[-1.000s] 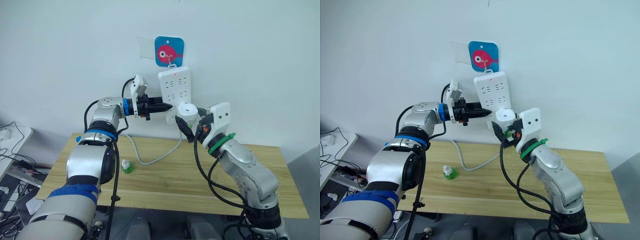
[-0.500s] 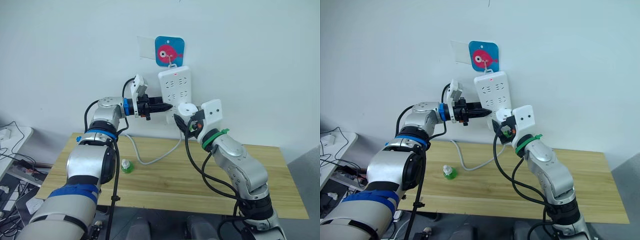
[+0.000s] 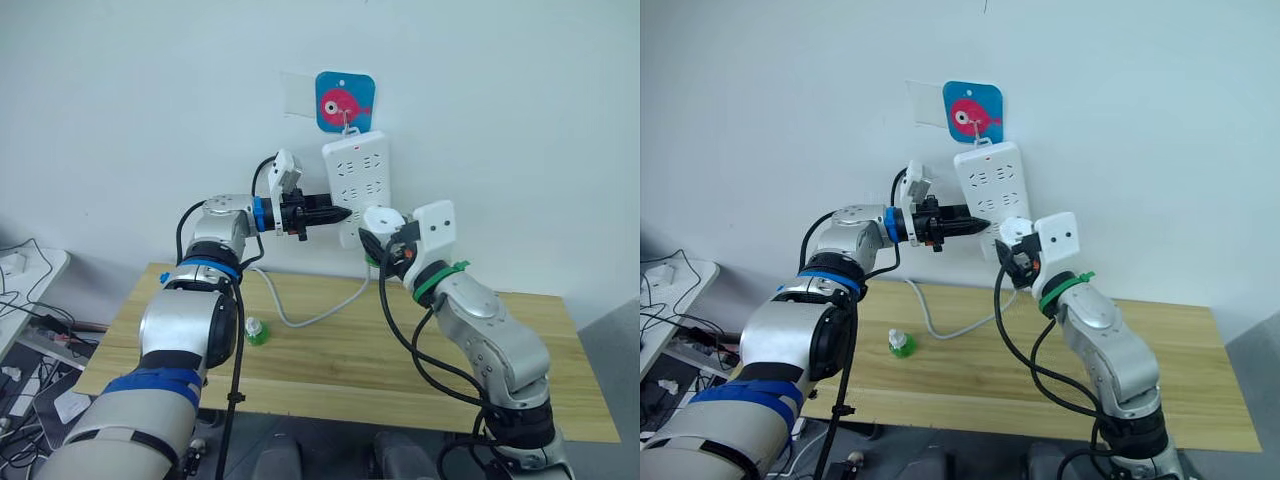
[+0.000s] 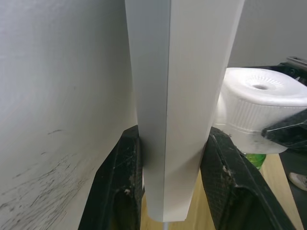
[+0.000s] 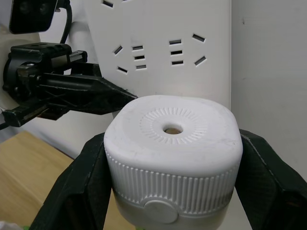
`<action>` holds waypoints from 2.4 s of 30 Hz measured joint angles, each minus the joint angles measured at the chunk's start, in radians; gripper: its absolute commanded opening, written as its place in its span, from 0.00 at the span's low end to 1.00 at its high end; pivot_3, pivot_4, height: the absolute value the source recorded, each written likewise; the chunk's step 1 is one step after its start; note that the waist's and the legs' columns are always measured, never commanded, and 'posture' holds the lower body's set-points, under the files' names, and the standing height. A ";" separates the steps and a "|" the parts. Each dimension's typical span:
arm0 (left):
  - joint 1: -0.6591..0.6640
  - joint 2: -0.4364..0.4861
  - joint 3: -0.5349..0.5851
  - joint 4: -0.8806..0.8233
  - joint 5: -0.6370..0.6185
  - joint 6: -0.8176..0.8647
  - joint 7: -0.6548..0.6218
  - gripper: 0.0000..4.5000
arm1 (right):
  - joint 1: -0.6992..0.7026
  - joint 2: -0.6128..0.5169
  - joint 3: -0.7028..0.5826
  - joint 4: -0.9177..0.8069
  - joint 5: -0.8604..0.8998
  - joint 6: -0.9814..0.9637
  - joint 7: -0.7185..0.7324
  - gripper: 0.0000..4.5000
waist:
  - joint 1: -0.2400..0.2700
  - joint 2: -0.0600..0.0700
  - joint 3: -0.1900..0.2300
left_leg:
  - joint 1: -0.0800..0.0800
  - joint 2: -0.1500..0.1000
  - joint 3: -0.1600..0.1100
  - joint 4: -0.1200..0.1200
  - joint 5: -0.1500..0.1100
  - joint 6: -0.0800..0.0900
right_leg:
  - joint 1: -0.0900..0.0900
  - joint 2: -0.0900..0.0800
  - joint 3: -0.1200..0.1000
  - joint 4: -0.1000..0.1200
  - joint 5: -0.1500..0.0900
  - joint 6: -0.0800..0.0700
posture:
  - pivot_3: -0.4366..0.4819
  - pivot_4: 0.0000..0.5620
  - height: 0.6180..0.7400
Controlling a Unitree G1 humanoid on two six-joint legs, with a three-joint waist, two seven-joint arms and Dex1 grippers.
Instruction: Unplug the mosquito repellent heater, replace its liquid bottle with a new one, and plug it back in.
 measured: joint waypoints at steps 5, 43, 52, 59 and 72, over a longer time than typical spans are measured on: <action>0.000 0.005 0.002 0.003 0.010 -0.005 0.022 0.28 | 0.019 -0.010 -0.023 -0.061 0.017 0.079 0.003 0.68 | -0.003 0.000 0.000 | 0.002 0.000 0.000 0.001 0.001 0.002 | 0.000 0.000 0.000 0.005 0.000 0.000 | 0.46 0.20 1.00; 0.745 0.044 -0.017 -1.087 -0.183 0.190 0.211 1.00 | 0.097 0.200 -0.634 0.267 0.540 -0.004 -0.034 0.68 | 0.018 0.009 0.005 | 0.010 0.000 0.000 -0.003 0.003 0.004 | 0.002 0.000 -0.001 0.016 -0.008 -0.012 | 0.58 0.17 1.00; 0.643 -0.152 -0.149 -0.818 -0.074 -0.077 0.300 1.00 | 0.093 0.248 -0.652 0.328 0.726 -0.057 -0.085 0.68 | 0.022 0.010 0.005 | 0.010 0.001 0.001 -0.003 0.003 0.004 | 0.001 0.001 0.000 0.017 -0.008 -0.012 | 0.52 0.16 1.00; 0.617 -0.253 -0.198 -0.712 -0.064 -0.192 0.317 1.00 | 0.111 0.240 -0.594 0.325 0.811 -0.088 -0.101 0.68 | -0.002 0.011 0.004 | 0.009 0.001 0.001 -0.003 0.003 0.004 | 0.001 0.001 0.000 0.016 -0.008 -0.012 | 0.48 0.15 1.00; 0.544 -0.327 -0.215 -0.543 -0.031 -0.317 0.377 1.00 | 0.140 0.225 -0.496 0.305 0.910 -0.141 -0.121 0.68 | -0.025 0.011 0.004 | 0.009 0.000 0.001 -0.003 0.003 0.004 | 0.001 0.002 0.000 0.017 -0.008 -0.012 | 0.45 0.14 1.00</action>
